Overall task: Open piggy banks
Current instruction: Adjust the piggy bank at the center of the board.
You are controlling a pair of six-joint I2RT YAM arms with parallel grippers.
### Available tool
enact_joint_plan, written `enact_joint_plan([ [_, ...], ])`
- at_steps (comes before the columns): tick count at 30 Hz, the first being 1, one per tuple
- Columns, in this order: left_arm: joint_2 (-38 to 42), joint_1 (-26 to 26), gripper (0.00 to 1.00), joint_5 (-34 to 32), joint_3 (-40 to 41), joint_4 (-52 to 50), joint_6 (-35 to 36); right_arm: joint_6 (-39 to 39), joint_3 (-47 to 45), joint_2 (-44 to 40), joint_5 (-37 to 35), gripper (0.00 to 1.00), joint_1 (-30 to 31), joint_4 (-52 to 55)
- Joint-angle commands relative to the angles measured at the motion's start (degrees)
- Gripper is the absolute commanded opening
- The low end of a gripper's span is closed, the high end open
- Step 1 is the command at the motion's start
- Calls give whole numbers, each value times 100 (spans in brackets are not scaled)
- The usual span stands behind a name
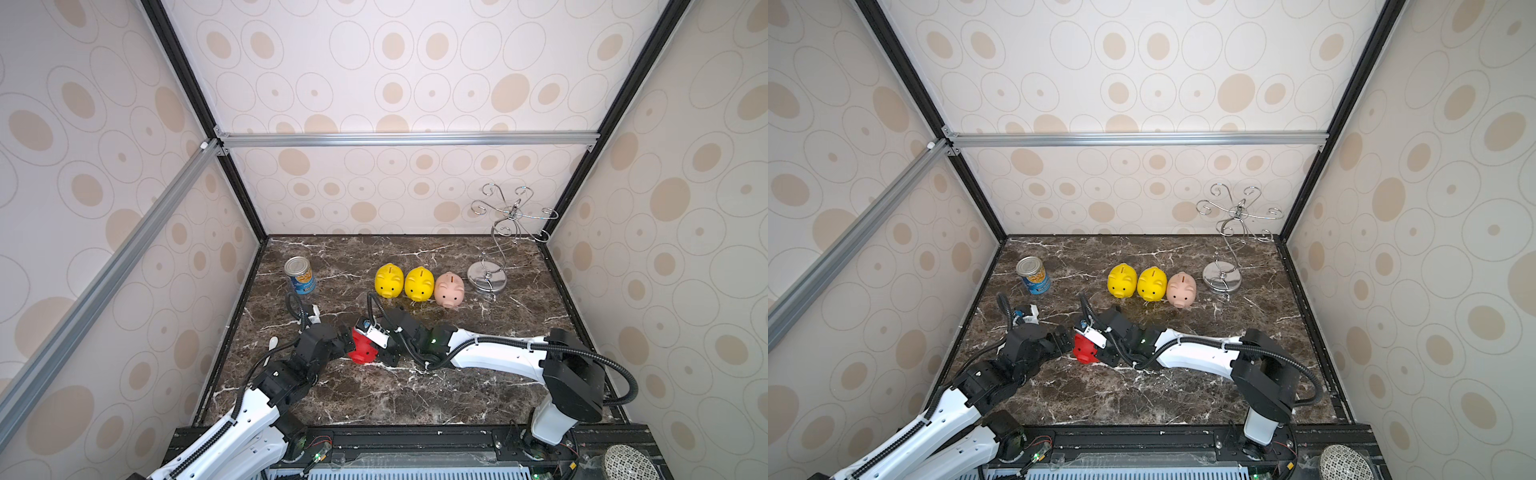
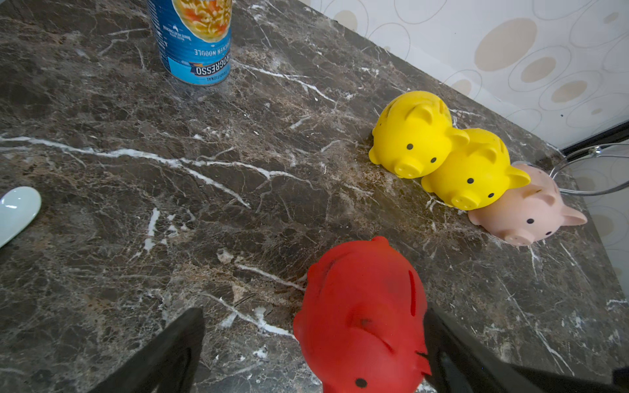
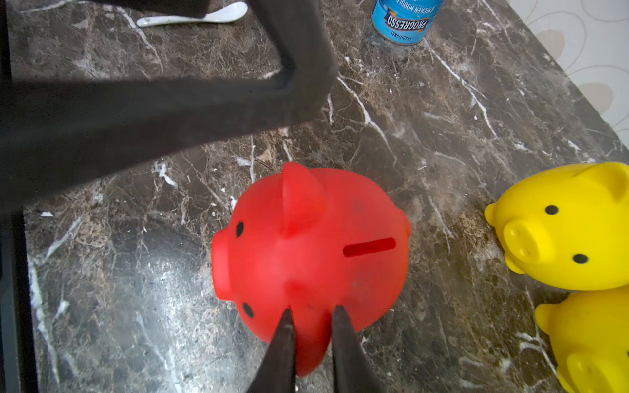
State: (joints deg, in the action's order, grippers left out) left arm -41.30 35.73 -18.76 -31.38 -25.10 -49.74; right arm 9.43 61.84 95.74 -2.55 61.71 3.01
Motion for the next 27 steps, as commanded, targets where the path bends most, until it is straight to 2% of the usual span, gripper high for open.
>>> enact_joint_plan([
  [1, -95, -35, 100, -80, -96, 191, 12, -179, -592, -334, 261, 17, 52, -81],
  [8, -440, -31, 100, 129, -152, 567, 265, -274, -1677, -932, -459, 18, 34, -620],
  [10, -576, -34, 100, 186, -206, 653, 345, -179, -1832, -937, -314, 17, -153, -727],
  [20, -1301, -39, 100, 453, -590, 832, 711, -144, -1901, -507, -81, 19, -965, -991],
  [27, -1946, -55, 100, 599, -979, 977, 915, -102, -1783, -234, -53, 24, -1381, -1030],
])
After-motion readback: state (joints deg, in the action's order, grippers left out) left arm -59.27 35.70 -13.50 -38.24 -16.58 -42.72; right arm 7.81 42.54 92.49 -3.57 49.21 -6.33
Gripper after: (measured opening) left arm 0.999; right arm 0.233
